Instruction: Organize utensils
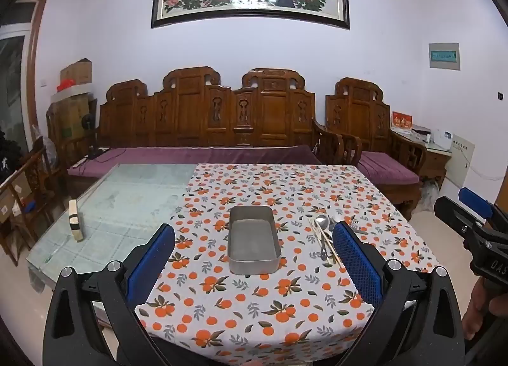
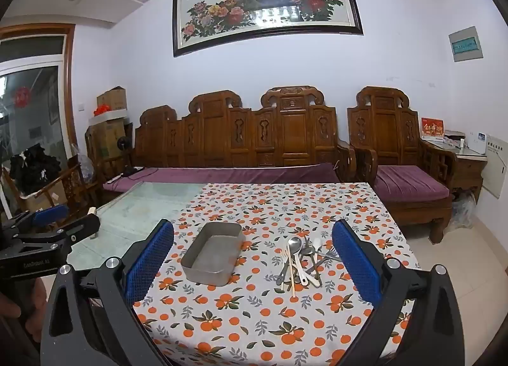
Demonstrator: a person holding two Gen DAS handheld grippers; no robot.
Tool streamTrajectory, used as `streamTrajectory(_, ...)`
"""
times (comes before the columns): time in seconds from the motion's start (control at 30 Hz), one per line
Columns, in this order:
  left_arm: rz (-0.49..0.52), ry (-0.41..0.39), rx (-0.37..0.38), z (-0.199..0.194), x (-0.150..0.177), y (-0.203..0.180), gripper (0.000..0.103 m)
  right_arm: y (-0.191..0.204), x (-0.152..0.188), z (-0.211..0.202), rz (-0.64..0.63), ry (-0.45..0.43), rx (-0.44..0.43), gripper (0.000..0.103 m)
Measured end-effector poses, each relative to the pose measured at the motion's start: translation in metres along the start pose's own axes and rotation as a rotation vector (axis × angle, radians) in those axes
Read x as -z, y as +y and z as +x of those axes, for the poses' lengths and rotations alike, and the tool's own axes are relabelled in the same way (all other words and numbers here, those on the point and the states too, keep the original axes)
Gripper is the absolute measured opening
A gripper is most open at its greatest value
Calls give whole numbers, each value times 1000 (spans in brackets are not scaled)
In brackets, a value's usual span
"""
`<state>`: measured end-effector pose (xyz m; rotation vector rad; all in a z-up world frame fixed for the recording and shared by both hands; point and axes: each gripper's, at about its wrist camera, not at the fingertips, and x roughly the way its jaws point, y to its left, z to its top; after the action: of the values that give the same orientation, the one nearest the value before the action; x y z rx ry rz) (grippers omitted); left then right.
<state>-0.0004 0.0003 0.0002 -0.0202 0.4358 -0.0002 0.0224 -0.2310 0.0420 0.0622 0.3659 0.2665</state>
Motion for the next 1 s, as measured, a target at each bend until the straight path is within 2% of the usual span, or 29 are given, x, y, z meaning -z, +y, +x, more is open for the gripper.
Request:
streamTrajectory(0.4,8,-6,-3,-4,-10,-1,96,0,0,0,-5,-1,1,100)
streamTrajectory(1.0,14,-21,0,-8,-9,-4,96,4,-8,-7,-7,-13,-7,100)
